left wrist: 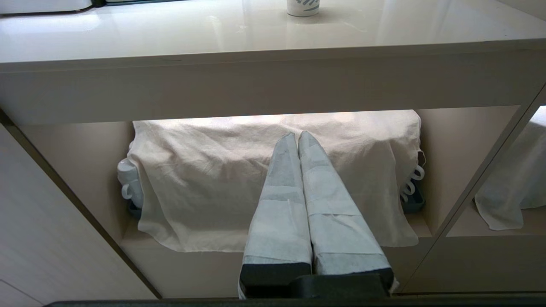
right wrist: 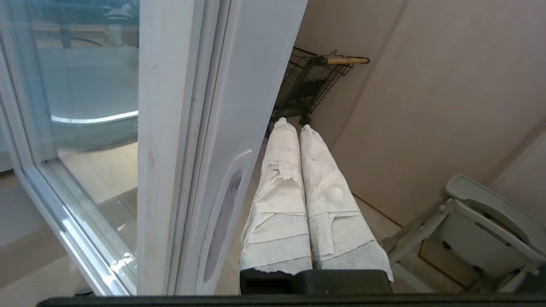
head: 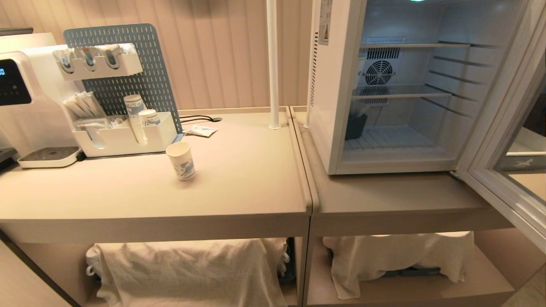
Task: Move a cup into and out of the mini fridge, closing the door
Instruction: Close the freezer door
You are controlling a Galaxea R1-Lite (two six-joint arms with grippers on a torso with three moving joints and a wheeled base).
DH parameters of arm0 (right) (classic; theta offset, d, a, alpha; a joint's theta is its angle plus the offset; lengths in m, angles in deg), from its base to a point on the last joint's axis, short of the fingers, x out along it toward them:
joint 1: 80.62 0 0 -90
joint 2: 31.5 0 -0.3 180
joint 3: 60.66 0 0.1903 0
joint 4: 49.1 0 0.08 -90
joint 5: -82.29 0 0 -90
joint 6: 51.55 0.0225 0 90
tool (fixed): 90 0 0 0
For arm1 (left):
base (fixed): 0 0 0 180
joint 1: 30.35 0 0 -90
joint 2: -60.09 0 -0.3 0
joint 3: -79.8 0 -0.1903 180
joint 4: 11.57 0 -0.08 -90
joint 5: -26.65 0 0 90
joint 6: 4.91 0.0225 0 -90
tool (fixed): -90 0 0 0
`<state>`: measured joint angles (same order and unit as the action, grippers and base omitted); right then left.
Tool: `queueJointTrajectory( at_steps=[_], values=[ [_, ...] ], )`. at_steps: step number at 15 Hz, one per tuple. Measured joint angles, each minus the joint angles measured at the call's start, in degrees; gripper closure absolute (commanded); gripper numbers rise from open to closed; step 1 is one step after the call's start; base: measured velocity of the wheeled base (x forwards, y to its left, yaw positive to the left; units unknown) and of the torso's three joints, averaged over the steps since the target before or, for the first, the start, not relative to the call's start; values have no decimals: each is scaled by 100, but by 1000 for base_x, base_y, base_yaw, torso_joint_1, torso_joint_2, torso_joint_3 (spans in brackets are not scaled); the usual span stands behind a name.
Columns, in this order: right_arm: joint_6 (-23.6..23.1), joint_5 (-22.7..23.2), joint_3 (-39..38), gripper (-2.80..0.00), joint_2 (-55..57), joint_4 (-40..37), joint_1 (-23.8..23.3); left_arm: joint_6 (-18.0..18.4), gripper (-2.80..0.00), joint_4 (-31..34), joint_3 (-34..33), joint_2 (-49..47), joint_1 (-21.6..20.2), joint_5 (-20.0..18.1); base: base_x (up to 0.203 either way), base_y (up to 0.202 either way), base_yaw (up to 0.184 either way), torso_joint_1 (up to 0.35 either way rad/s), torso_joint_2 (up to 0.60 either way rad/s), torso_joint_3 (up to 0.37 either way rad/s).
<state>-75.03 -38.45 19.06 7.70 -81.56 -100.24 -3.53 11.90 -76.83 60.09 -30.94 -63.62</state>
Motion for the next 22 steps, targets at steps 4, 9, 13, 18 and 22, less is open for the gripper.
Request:
queueJointTrajectory(
  at_steps=[4,9,13,18,22],
  values=[
    [58,30,-10,0,-111,-70,46,5,0,-2,0,0,0,2,0,0,0,0,0,0],
    [110,501,26,0,-225,-138,133,2,0,0,0,0,0,0,0,0,0,0,0,0],
    [381,1005,-27,0,-246,-293,140,2,0,0,0,0,0,0,0,0,0,0,0,0],
    [-121,345,-71,0,-213,-248,-78,2,0,-2,0,0,0,0,0,0,0,0,0,0],
    [-237,-68,-117,0,-249,-257,-270,1,0,-1,0,0,0,1,0,0,0,0,0,0]
  ],
)
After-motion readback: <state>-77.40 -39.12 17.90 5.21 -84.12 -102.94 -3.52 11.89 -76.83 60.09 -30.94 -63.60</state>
